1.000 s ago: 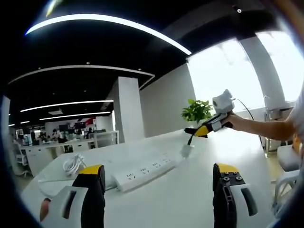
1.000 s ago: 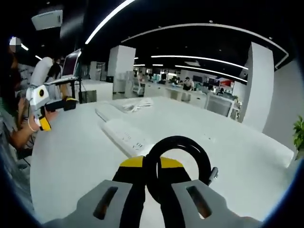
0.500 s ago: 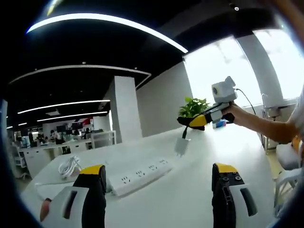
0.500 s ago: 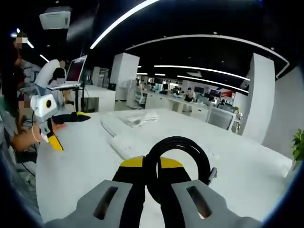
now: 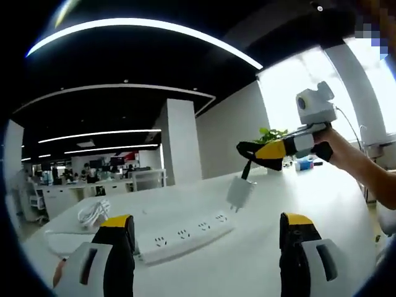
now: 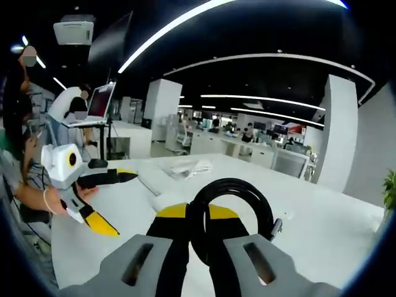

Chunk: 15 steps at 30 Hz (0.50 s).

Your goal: Straighten the power strip on the desk, plug the charger into it

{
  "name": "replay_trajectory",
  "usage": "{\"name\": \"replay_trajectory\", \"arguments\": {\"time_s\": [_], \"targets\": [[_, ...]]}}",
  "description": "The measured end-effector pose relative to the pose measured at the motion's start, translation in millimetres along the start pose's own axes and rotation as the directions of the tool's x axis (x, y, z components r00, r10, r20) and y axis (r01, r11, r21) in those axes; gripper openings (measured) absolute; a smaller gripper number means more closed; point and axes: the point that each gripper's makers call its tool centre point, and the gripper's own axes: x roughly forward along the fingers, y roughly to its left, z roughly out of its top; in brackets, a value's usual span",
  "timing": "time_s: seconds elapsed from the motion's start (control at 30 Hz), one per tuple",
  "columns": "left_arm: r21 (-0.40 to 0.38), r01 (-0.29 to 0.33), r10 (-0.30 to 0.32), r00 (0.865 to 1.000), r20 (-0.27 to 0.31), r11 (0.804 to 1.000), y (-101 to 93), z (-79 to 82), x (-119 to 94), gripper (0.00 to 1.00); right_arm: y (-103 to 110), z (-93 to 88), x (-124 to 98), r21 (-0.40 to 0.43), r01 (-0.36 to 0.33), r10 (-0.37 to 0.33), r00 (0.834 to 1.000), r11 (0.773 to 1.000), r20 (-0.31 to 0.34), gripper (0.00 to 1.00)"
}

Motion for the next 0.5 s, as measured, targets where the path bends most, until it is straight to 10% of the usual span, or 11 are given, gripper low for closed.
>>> {"name": "replay_trajectory", "arguments": {"time_s": [0.2, 0.33, 0.5], "targets": [[0.044, -0.041, 0.041, 0.999, -0.005, 0.998, -1.3, -2.1, 12, 0.99, 5, 5.6, 3, 0.028, -0.003, 0.003, 1.000, 1.000, 0.029, 0.07], [0.018, -0.078, 0.075, 0.990, 0.116, 0.997, -6.2, 15.9, 26, 0.99, 12, 8.3, 8, 0.032, 0.003, -0.004, 0.999, 0.999, 0.038, 0.07], [0.035, -0.082, 0.077, 0.987, 0.138, 0.996, -17.9, 19.7, 38, 0.99, 16, 14.5, 12, 0.049, 0.009, -0.012, 0.998, 0.999, 0.061, 0.07]]}}
